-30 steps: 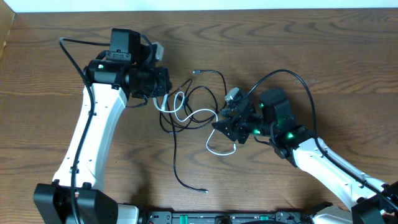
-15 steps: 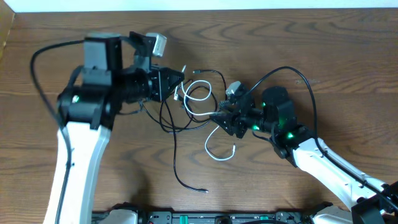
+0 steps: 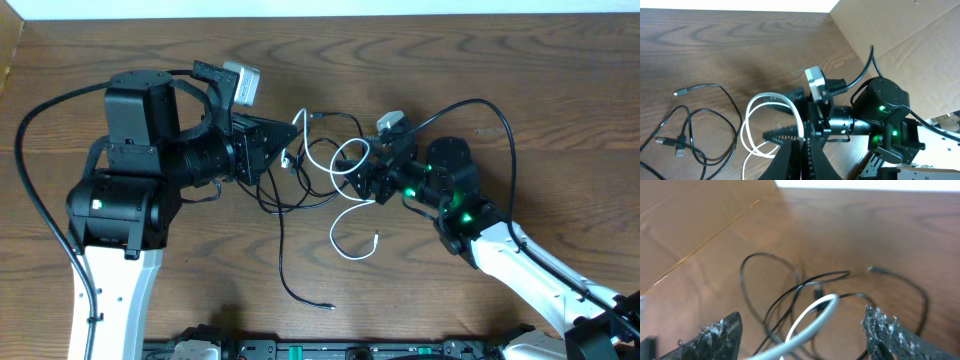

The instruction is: Untangle cables

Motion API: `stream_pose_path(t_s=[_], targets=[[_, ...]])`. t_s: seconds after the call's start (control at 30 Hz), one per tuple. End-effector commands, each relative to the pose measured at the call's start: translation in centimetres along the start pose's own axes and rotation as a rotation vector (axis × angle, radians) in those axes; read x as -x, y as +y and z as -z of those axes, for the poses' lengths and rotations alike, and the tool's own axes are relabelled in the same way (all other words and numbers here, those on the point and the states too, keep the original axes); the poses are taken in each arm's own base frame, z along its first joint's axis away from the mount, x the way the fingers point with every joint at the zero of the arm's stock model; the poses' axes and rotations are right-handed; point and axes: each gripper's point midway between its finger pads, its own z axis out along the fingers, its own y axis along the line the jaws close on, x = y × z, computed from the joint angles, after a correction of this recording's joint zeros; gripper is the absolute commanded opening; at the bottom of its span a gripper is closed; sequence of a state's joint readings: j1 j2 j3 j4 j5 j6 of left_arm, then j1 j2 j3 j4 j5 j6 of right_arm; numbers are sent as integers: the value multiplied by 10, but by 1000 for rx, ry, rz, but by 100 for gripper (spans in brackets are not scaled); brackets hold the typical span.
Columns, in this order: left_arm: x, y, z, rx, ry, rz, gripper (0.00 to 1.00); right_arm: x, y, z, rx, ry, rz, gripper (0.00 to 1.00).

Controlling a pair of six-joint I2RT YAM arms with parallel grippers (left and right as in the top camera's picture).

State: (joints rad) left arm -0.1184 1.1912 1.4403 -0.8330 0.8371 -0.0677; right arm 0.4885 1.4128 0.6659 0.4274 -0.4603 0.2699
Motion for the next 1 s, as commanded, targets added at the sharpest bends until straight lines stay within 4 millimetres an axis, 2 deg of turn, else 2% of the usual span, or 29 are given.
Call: stream_pose_path(t_s=[0.0, 0.17, 0.27, 0.33, 0.37, 0.43, 0.47, 0.53, 0.77, 0.8, 0.83, 0.87, 0.93, 0.97], targets=[[1, -4, 2, -17, -3, 15, 7, 16, -10, 0, -73, -63, 96, 75], [1, -4, 2, -17, -4, 17, 7, 43, 0, 3, -48, -172, 194, 76], [1, -4, 2, -17, -4, 17, 7, 50, 10, 4, -4, -199, 248, 70], [1, -4, 2, -17, -4, 17, 8, 49, 13, 4, 16, -198, 255, 60], [1, -3, 2, -15, -4, 17, 7, 48, 15, 4, 28, -192, 254, 38], [1, -1, 2, -1, -6, 17, 7, 43, 17, 3, 44, -172, 248, 6], [1, 0, 2, 7, -8, 17, 8, 40, 17, 3, 51, -161, 245, 2], [2, 4, 2, 29, -10, 17, 8, 34, 16, 2, 51, -135, 232, 1], [5, 29, 5, 176, -29, 20, 9, -23, -1, 1, 6, 96, 113, 1], [4, 34, 6, 204, -30, 23, 17, -34, -3, 2, -2, 138, 91, 1], [4, 37, 6, 222, -29, 26, 34, -41, -5, 3, -8, 168, 76, 1], [3, 39, 6, 232, -26, 29, 39, -46, -5, 4, -12, 186, 66, 1], [1, 41, 7, 243, -20, 35, 57, -54, -8, 6, -26, 219, 49, 1], [0, 43, 7, 250, -18, 37, 59, -57, -12, 7, -45, 230, 44, 1]])
